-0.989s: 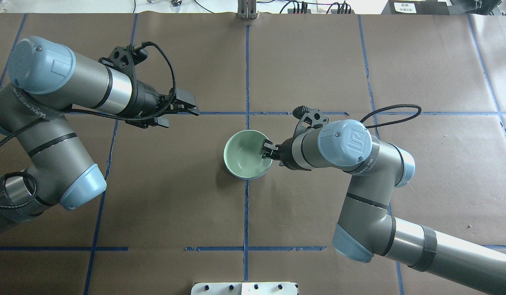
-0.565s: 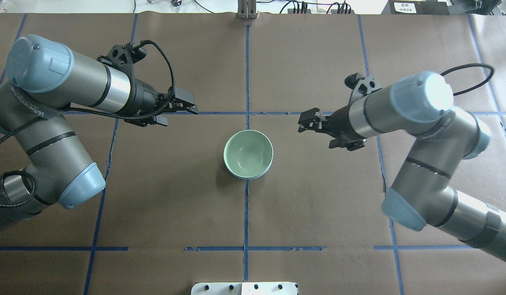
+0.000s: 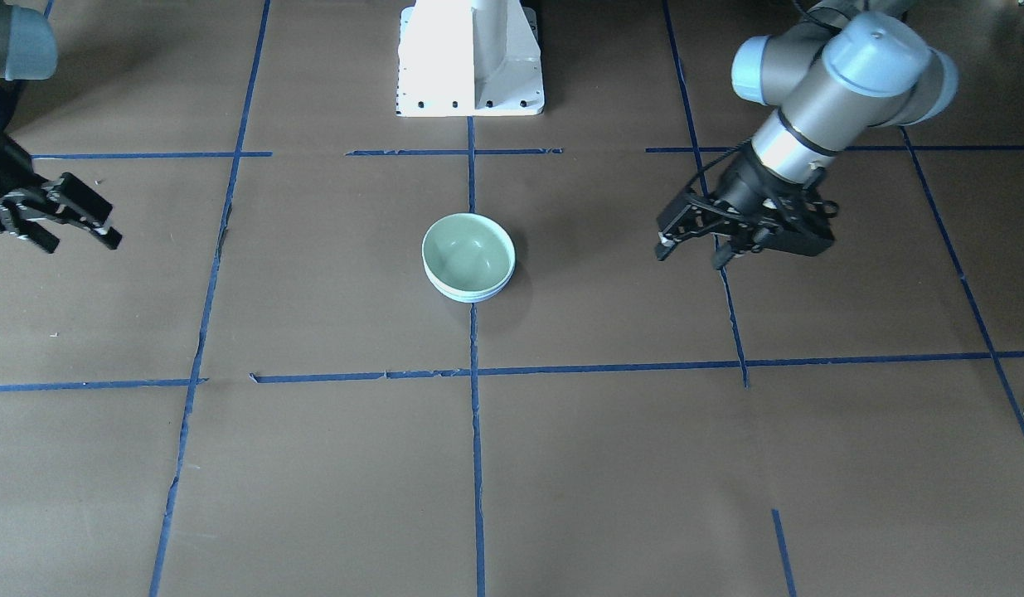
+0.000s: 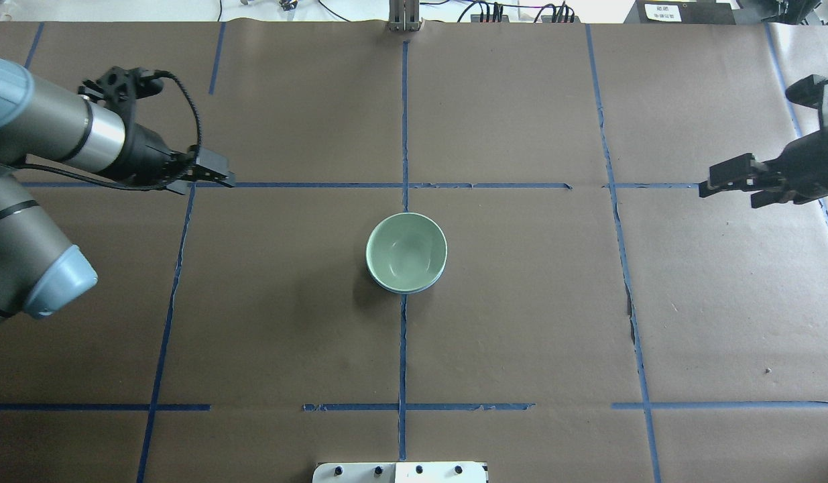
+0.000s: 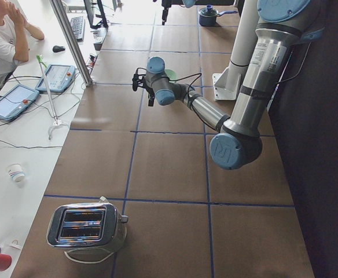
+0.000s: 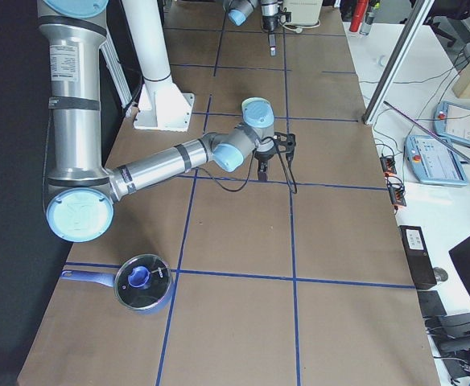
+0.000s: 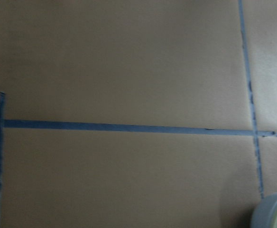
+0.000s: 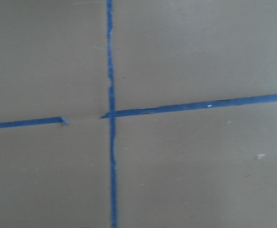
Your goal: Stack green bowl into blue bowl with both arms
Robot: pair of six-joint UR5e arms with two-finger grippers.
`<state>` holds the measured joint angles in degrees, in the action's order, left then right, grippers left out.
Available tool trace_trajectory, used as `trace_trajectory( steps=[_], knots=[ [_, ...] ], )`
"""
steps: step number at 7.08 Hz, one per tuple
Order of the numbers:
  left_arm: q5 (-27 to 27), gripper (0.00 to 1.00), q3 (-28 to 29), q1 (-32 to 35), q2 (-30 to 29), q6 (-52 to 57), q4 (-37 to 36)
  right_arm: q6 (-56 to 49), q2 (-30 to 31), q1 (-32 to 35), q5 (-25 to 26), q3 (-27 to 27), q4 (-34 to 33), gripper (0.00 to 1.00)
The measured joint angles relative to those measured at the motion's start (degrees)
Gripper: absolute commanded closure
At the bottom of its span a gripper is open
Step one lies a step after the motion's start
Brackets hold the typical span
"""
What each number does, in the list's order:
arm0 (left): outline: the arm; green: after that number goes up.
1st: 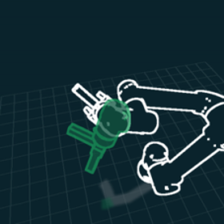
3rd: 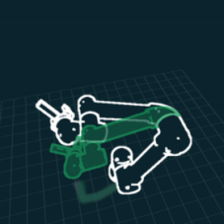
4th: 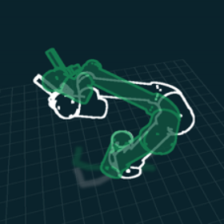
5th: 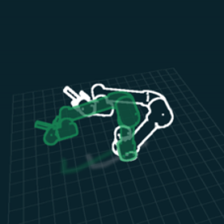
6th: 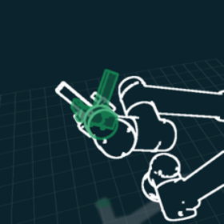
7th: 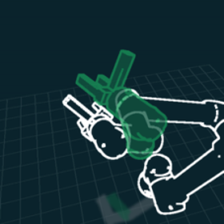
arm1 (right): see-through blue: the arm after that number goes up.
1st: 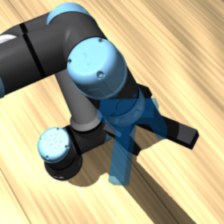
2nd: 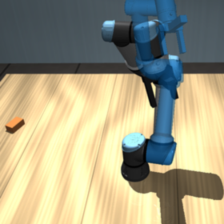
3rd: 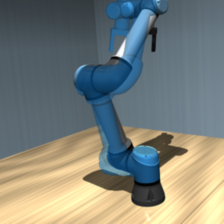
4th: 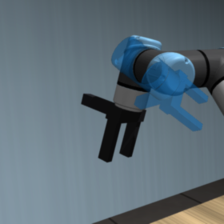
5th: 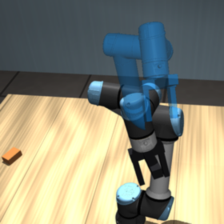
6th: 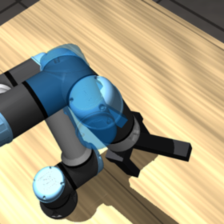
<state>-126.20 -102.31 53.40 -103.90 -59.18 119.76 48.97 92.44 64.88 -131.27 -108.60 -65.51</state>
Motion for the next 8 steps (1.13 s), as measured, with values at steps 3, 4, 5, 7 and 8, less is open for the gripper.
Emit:
trace_trajectory(
  steps=[3,4,5,7,8],
  knots=[
    [-3.97,0.01,3.33,17.51,4.81,37.72,-15.74,-31.89,0.85,13.78,-3.77,8.37,-8.95,0.0],
    [-4.22,0.0,3.71,23.57,4.85,50.38,-24.24,-42.98,-0.14,17.05,-3.37,10.28,-14.76,0.0],
    [-5.66,0.0,3.39,28.79,4.97,57.38,-31.33,-50.9,-0.91,19.52,-3.31,12.48,-18.7,0.0],
    [-9.01,0.0,2.34,33.95,6.35,66.3,-42.32,-56.68,-0.27,21.59,-3.85,15.18,-20.74,0.0],
    [-9.57,0.0,2.41,34.66,8.16,70.52,-44.2,-57.03,0.05,21.83,-3.89,15.76,-20.82,0.0]
  ],
)
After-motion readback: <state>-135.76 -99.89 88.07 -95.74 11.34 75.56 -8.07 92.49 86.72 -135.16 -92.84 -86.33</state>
